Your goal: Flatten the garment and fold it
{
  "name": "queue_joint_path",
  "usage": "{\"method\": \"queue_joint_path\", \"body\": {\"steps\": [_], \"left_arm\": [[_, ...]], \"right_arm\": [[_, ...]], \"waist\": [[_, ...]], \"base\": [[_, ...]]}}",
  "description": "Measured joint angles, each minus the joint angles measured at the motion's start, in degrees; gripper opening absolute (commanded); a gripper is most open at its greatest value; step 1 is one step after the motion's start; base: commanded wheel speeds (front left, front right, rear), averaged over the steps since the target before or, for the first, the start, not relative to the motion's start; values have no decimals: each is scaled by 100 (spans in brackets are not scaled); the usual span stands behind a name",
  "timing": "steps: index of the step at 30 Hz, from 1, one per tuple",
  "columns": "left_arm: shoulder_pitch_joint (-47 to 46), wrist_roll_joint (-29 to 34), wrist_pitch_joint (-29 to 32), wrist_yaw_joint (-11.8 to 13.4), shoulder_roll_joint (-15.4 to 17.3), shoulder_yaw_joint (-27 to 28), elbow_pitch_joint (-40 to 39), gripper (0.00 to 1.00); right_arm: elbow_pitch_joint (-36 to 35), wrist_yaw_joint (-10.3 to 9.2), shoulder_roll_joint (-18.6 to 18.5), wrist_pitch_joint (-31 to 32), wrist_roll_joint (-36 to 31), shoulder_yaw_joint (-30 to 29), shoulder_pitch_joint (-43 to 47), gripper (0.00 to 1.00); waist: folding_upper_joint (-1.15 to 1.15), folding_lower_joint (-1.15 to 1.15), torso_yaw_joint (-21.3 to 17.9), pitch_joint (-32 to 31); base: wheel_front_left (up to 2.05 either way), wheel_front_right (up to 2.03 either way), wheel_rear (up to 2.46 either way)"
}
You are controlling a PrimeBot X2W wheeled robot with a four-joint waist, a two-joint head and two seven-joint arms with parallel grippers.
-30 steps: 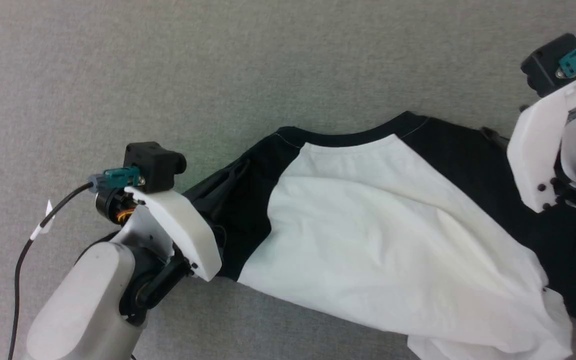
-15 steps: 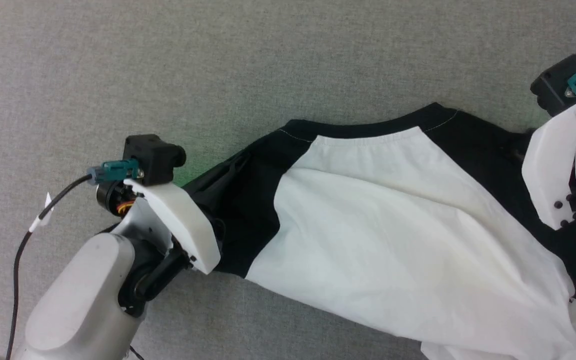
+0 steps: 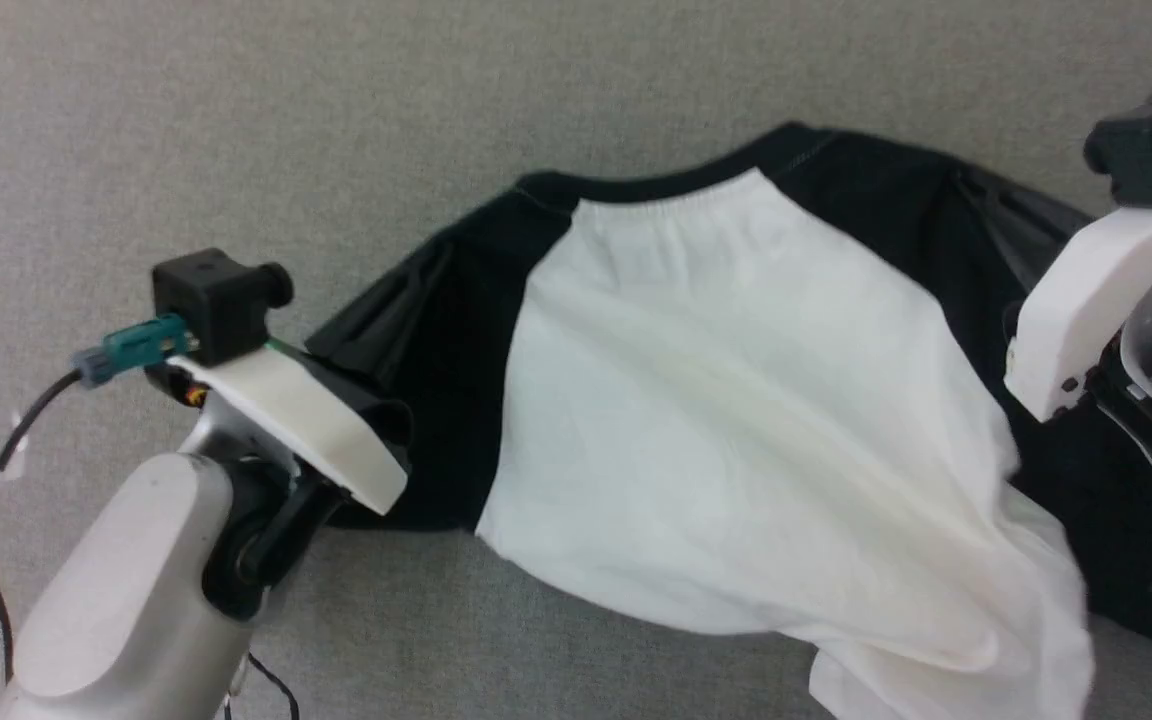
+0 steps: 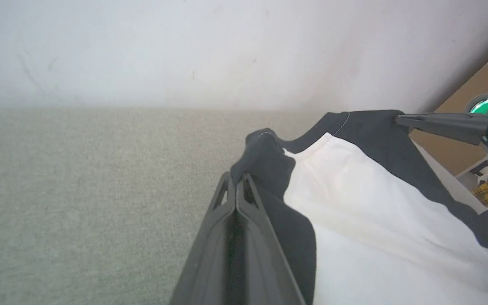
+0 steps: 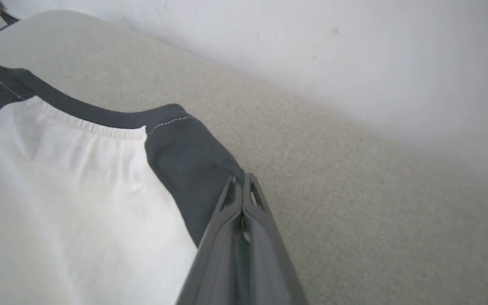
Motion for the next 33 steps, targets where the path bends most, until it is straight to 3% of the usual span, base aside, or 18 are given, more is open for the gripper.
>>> {"method": "queue_joint_path", "body": {"steps": [8, 15, 23, 33], "left_arm": [[163, 305, -613, 498, 152, 471, -747, 0], [-469, 577, -253, 957, 235, 631, -992, 0], [-1854, 723, 323, 1046, 121, 581, -492, 0], [-3384, 727, 921, 990, 23, 481, 456, 0]], "right_arm": [[-420, 0, 564, -1232, -264, -352, 36, 0], [-554, 0, 859, -1579, -409, -368, -240, 0], [-308, 0, 962, -1637, -512, -113, -1209, 0], [672, 0, 1094, -1374, -492, -43, -2605, 0]], "waist": [[0, -1, -206, -704], [0, -1, -410, -1228], [0, -1, -636, -1609], [0, -1, -815, -1736]], "base": [[0, 0, 0], [0, 0, 0], [0, 0, 0], [0, 0, 0]]}}
